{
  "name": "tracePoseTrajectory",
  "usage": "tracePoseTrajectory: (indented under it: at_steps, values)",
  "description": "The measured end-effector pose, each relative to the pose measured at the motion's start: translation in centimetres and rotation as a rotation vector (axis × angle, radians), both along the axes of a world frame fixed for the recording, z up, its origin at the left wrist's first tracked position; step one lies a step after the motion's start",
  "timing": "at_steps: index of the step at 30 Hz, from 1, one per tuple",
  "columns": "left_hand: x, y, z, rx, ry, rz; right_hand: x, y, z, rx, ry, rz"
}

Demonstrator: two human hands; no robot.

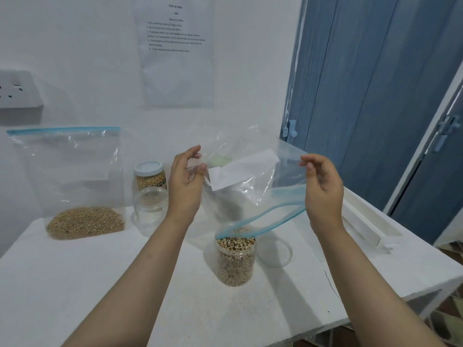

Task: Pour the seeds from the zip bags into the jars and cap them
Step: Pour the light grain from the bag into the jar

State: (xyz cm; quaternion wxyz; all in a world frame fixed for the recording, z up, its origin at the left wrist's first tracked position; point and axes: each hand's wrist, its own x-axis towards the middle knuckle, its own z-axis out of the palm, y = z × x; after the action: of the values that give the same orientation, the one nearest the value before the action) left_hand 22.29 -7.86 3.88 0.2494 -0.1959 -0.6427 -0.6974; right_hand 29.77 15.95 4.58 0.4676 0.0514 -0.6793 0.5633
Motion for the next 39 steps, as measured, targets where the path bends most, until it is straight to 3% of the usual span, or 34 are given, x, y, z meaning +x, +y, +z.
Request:
tracePoseTrajectory:
  at_steps: [17,21,27,39]
  values:
    - [0.1,0.7,0.2,0.100,-0.011,-0.074,-0.2,0.2,0.1,-0.001,0.033,-0.017]
    - [0.2,0.3,-0.9,0.161,-0.110,-0.137,-0.4,0.0,0.5,0.011,0.044,-0.009]
    - [1.6,-0.4,-6.8,-0.016,-0.311,-0.209,-1.0,0.0,0.1,0.015,0.049,0.013]
    - [1.0,-0.7,-6.3,-0.362,-0.121,-0.206,-3.3,1.3,-0.3,-0.018,-0.027,-0.098]
